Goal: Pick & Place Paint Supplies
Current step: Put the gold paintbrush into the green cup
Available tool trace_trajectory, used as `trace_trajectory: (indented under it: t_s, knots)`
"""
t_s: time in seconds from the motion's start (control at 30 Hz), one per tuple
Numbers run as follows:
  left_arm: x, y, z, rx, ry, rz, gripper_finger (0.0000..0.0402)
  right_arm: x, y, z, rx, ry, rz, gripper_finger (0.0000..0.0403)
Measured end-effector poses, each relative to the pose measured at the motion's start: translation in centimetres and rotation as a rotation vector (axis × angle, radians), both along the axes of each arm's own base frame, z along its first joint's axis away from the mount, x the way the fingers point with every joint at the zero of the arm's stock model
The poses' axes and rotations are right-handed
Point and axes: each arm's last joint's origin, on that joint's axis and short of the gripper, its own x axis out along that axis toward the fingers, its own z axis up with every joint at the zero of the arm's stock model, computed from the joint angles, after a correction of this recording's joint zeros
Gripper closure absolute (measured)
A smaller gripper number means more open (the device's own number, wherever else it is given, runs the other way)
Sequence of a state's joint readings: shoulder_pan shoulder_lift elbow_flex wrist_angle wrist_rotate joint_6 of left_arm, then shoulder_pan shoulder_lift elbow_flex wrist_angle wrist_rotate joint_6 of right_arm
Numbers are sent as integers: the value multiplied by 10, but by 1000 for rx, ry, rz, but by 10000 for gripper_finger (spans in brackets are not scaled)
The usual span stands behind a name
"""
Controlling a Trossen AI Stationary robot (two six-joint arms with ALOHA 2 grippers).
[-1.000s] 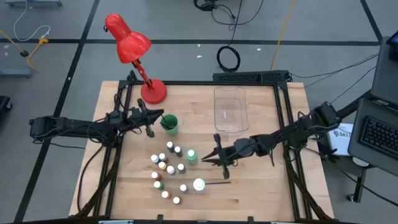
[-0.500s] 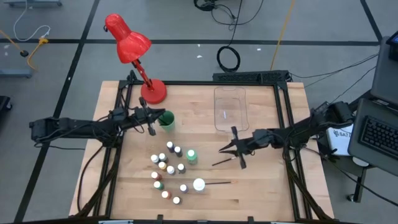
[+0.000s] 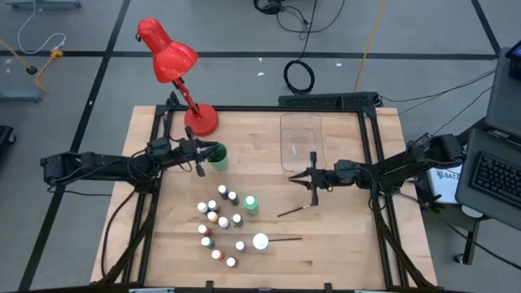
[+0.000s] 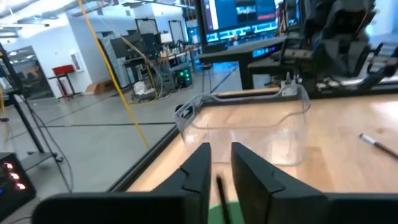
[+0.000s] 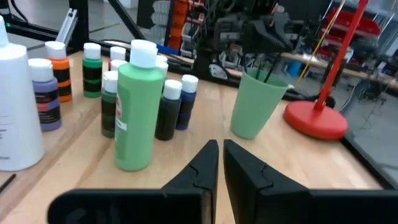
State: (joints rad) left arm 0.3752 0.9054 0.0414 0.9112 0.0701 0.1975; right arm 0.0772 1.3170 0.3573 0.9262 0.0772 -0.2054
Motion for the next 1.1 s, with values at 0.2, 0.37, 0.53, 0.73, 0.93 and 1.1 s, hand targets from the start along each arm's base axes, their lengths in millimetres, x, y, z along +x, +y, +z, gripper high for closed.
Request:
trace_trajectory:
  t_s: [0.2,0.37,0.53,0.73,0.93,1.1]
  knots:
    - [-1,-2,10,31,-88,-39,277,0,0,-2,9,18,-1,385]
    - [-8,-8,35,37,-291,-148,247,-1,0,-5,40,55,-5,385]
    - [-5,-8,59,-24,-187,-276,259,-3,0,-3,92,59,-10,385]
    - [-19,-19,59,92,-43,-348,357,-13,4,-4,201,170,-20,385]
    - [-31,-23,34,127,-87,-282,386,-20,10,1,221,265,-117,385]
    - [-32,-23,15,96,-39,-285,399,-16,26,22,169,435,-183,385]
